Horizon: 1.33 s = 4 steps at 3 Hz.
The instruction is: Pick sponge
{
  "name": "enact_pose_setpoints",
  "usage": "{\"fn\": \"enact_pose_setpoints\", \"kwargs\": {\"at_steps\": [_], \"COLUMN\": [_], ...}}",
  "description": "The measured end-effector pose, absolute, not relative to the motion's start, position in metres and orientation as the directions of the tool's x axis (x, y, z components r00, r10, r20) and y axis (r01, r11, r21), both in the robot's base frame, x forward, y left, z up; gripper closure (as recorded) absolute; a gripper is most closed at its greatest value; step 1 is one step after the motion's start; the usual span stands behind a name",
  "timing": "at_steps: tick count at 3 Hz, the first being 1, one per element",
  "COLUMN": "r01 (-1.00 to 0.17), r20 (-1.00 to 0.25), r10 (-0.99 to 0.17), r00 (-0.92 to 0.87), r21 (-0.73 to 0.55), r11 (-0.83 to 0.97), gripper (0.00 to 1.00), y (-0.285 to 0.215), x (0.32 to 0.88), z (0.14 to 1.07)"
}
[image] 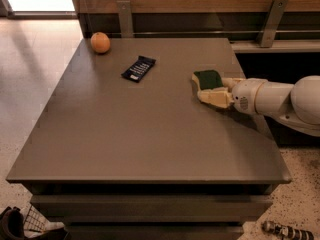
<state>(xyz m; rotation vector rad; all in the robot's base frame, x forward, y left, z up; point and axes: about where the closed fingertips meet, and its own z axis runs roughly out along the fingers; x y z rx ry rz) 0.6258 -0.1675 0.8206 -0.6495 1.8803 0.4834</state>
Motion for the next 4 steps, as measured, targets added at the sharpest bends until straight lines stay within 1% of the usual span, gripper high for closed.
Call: {"fn": "enact_pose_setpoints", "kwargs": {"at_steps": [2, 3, 4], "r01": [-0.640, -0.643, -0.658], "r20": [-0.925, -0.925, -0.935], "r10": [-0.217, -0.217, -0.198], "r00": [-0.311, -0.311, -0.294], "r21": [0.035, 0.036, 0.048], "r11": [0.767, 0.765, 0.751], "gripper": [0.88, 1.00, 1.00], "y": [-0.1631, -0.1612, -0.1563], "x": [0.6262, 0.6263, 0.6303], "z": [0.8203, 0.8201, 0.8226]}}
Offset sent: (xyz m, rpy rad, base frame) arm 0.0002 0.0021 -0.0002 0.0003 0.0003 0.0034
